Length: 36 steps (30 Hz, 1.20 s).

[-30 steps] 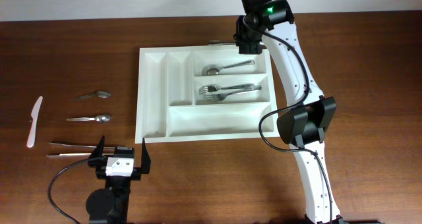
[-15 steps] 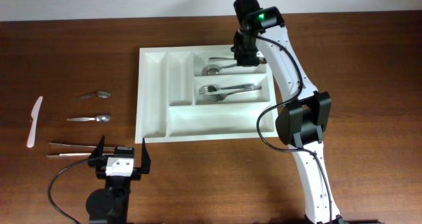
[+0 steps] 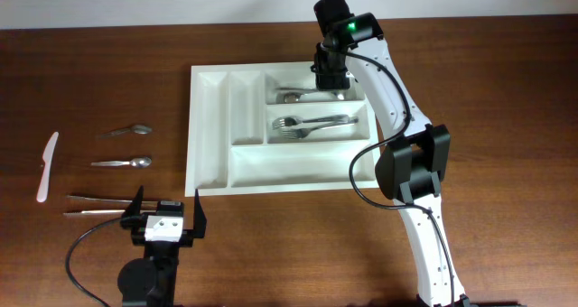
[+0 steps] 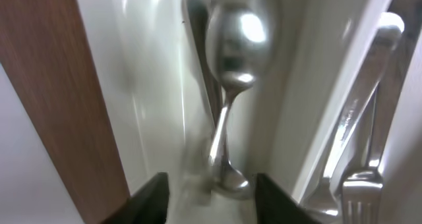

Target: Pack container

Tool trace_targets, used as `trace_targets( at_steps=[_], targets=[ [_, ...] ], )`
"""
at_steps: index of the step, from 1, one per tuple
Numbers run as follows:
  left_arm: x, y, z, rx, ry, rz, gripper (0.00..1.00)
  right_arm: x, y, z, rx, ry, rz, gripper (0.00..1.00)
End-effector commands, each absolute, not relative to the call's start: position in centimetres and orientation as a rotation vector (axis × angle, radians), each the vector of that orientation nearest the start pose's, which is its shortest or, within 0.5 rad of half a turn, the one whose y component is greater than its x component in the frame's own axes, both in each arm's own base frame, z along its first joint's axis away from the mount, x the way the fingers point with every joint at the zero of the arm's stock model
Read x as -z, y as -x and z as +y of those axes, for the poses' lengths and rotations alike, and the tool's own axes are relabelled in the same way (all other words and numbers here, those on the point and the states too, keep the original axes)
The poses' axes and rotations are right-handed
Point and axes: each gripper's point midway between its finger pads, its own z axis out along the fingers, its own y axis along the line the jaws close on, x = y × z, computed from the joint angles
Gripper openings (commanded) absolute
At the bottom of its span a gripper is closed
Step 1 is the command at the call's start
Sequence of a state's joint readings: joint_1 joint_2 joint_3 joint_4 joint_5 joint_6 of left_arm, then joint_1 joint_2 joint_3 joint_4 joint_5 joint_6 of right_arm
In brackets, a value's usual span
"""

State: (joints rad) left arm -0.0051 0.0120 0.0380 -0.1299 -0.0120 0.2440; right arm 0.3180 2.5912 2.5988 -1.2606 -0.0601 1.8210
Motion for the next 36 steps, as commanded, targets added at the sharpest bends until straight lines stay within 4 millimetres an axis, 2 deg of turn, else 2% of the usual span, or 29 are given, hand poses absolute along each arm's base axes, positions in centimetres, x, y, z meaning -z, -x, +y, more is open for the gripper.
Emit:
trace_targets(
  at_steps=[1,4,8,10,12,15,21,25,28,32,34,36],
  targets=[
    [-15.6,-24.4,0.2,-0.205,-0.204,1.666,0.99,-7.7,-53.3,18.9,-0.442,-2.018,2.216,0.52],
    [-15.6,-24.4,0.2,-0.205,-0.204,1.666,0.99,-7.8,-53.8,18.8,-0.458,-1.95,2.247,0.64],
    [-15.6,-24.4,0.2,-0.205,-0.204,1.666,0.99,-8.8,-55.7,18.6,-0.521,-1.714,2.328,0.8],
    [-15.6,-24.4,0.2,-0.205,-0.204,1.666,0.99,-10.3,-57.2,17.3,-0.546,-1.557,2.353,0.9],
    [-15.6,-24.4,0.2,-0.205,-0.204,1.666,0.99,-11.4,-58.1,15.9,-0.551,-1.463,2.356,0.93],
    [-15.6,-24.4,0.2,-0.205,-0.204,1.666,0.99,-14.0,-59.6,13.2,-0.533,-1.231,2.374,1.0],
    [-15.6,-24.4,0.2,-0.205,-0.204,1.666,0.99,-20.0,-60.9,7.0,-0.41,-0.775,2.371,0.99],
    [-15.6,-24.4,0.2,-0.205,-0.204,1.666,0.99,-23.8,-59.2,3.8,-0.251,-0.377,2.408,0.99],
    [-15.6,-24.4,0.2,-0.205,-0.204,1.666,0.99,-25.1,-57.0,2.1,-0.147,-0.179,2.453,0.99],
    [-15.6,-24.4,0.2,-0.205,-0.204,1.666,0.99,-25.0,-53.2,-0.6,-0.05,-0.093,2.573,0.99],
    [-15.6,-24.4,0.2,-0.205,-0.204,1.666,0.99,-24.5,-51.4,-2.1,-0.009,-0.122,2.639,0.99],
    [-15.6,-24.4,0.2,-0.205,-0.204,1.666,0.99,-24.8,-51.3,-2.3,-0.065,-0.117,2.634,0.99]
  ],
)
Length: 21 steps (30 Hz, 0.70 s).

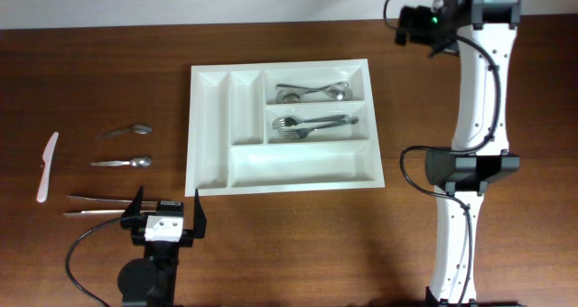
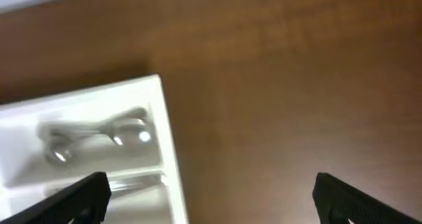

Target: Pack container

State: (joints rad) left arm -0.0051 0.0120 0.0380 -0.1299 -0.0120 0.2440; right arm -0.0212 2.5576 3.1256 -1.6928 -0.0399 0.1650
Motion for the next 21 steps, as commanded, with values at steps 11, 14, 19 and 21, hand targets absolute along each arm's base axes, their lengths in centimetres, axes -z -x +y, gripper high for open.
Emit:
trace_targets(
  at_steps=[11,14,19,21],
  targets=[
    [-15.6,-24.4,0.2,-0.205,-0.204,1.666,0.99,-25.8,-46.3,-3.3,0.023,-0.001,2.767,0.99],
    [-15.6,-24.4,0.2,-0.205,-0.204,1.666,0.99,-24.3,-41.9,-4.7,0.158,-0.02,2.914,0.99],
    [-15.6,-24.4,0.2,-0.205,-0.204,1.666,0.99,-20.4,-34.9,-5.3,0.195,-0.03,3.148,0.99],
    [-15.6,-24.4,0.2,-0.205,-0.204,1.666,0.99,-18.9,-33.4,-5.6,0.19,-0.047,3.214,0.99]
  ],
)
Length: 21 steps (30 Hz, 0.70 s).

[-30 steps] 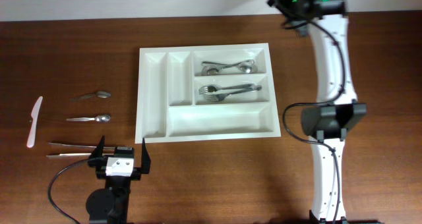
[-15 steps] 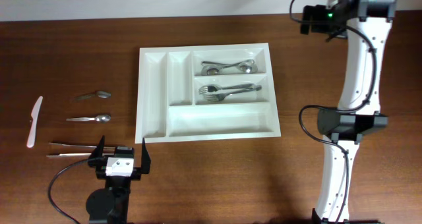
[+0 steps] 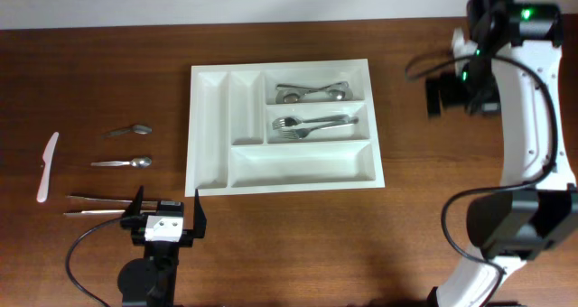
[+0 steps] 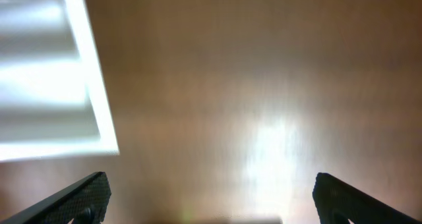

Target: Pack container

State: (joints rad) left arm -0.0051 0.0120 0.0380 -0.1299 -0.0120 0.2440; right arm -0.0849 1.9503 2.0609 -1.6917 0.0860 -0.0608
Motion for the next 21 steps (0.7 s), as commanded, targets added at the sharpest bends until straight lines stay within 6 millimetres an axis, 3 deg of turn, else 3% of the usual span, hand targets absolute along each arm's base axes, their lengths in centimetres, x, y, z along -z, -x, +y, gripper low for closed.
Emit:
trace_targets(
  at_steps=[1,5,8,12,21],
  targets=[
    [-15.6,-24.4,0.2,-0.205,-0.204,1.666,0.99,-17.5,-32.2,-6.1,0.183,-0.06,3.277,0.99],
    [-15.6,-24.4,0.2,-0.205,-0.204,1.666,0.99,-14.4,-30.5,-7.2,0.148,-0.002,3.367,0.99],
    [-15.6,-24.4,0.2,-0.205,-0.204,1.666,0.99,-12.0,-29.5,-7.9,0.101,-0.058,3.401,0.99],
    [-15.6,-24.4,0.2,-0.205,-0.204,1.666,0.99,-10.2,-28.5,-8.5,0.08,-0.108,3.43,0.99],
    [-15.6,-24.4,0.2,-0.205,-0.204,1.666,0.99,-9.5,-31.0,-9.2,0.092,0.031,3.328,0.99]
  ],
)
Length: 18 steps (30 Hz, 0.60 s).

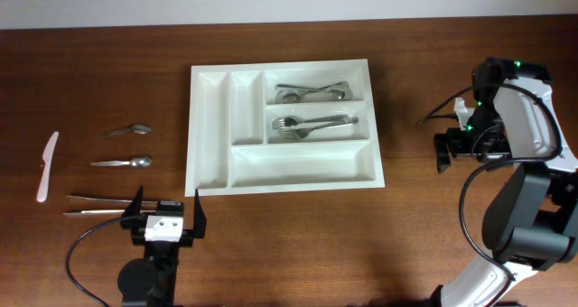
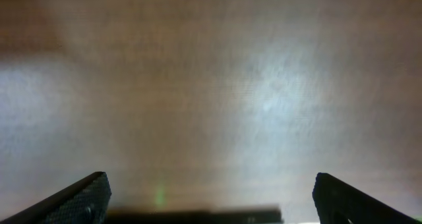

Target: Pack container

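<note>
The white cutlery tray point(image 1: 209, 117) lies mid-table, with spoons point(image 1: 312, 92) in its top right compartment and forks point(image 1: 316, 124) in the one below. Left of the tray lie two spoons point(image 1: 127, 129) point(image 1: 122, 162), a white plastic knife point(image 1: 47, 167) and two long thin metal pieces point(image 1: 95, 205). My right gripper point(image 1: 449, 144) point(image 2: 211, 197) hangs open over bare wood well right of the tray, with nothing between its fingers point(image 2: 72, 197). At the front left, my left gripper point(image 1: 167, 205) stands open beside the thin metal pieces.
The tray's long front compartment point(image 1: 302, 165) and its two narrow left compartments point(image 1: 244, 108) hold nothing. A black cable point(image 1: 433, 119) loops off the right arm. Brown wooden table point(image 1: 424, 235) surrounds the tray; a pale wall runs along the back edge.
My right gripper has moved nearer the table's front, still right of the tray. The tray's edge has left the right wrist view, which now shows only wood. The left arm is unchanged.
My right gripper was open and low in the spoon compartment, over a spoon lying there. It was then high at the back right with the spoons left in the tray, then right of the tray, and is now further forward over bare table.
</note>
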Tool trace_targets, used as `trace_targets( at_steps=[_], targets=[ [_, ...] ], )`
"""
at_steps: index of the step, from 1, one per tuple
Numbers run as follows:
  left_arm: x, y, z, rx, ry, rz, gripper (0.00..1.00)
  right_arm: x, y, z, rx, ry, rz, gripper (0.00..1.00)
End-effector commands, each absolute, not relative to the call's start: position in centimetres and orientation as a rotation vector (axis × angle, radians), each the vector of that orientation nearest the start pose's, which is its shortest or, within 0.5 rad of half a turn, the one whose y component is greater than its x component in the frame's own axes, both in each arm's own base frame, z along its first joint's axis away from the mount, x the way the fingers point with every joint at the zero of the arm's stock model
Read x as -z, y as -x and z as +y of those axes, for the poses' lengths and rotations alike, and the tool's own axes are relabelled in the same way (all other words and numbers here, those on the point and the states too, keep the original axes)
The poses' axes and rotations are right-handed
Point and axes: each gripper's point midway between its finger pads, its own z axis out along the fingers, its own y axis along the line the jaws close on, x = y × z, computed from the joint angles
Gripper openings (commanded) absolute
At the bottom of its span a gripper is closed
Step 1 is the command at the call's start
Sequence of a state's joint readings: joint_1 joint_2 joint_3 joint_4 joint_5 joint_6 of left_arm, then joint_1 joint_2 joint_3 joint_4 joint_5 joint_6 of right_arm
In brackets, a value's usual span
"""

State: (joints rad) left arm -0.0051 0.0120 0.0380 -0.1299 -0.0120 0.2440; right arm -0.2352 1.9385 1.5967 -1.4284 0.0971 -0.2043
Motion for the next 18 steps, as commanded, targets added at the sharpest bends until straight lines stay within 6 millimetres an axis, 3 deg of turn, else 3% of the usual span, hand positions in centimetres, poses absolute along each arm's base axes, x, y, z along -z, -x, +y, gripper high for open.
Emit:
trace_targets(
  at_steps=[1,11,18],
  targets=[
    [-15.6,-24.4,0.2,-0.205,-0.204,1.666,0.99,-9.4,-31.3,-9.3,0.096,0.044,3.312,0.99],
    [-15.6,-24.4,0.2,-0.205,-0.204,1.666,0.99,-10.1,-33.1,-9.9,0.145,0.033,3.229,0.99],
    [-15.6,-24.4,0.2,-0.205,-0.204,1.666,0.99,-15.2,-32.4,-9.4,0.155,0.011,3.089,0.99]
  ],
)
